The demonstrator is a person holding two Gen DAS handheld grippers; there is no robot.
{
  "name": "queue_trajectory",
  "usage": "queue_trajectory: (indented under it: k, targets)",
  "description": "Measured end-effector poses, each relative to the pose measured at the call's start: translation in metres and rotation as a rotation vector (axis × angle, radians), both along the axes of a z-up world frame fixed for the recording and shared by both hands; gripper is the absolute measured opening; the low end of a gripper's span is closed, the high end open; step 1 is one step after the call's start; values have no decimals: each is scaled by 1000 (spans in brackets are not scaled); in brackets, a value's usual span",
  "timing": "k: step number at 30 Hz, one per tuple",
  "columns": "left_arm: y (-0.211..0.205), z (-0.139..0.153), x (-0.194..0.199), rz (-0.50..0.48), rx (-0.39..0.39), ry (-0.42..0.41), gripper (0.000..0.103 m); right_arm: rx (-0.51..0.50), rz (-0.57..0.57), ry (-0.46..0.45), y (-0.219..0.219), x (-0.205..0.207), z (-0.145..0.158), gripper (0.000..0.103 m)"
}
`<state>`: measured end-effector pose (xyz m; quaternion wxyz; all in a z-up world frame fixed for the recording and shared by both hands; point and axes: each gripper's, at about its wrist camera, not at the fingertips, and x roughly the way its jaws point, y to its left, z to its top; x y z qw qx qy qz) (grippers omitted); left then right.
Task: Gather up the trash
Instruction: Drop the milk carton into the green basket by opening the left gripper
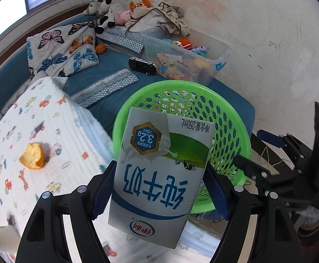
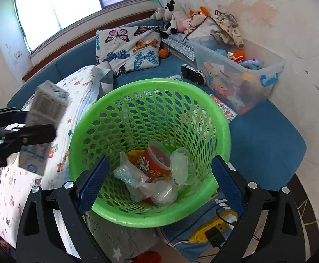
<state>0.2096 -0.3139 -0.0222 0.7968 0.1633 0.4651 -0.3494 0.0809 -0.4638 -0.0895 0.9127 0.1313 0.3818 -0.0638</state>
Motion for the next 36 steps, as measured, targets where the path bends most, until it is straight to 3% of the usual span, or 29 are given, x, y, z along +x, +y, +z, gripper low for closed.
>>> queue_trajectory:
  k: [17, 36]
  targets:
    - [-32, -32, 12, -1, 27, 80, 74, 38, -29, -1, -14, -17, -5, 93]
    - [-23, -28, 8, 1, -13, 88, 79, 28, -21, -8, -9, -17, -1, 93]
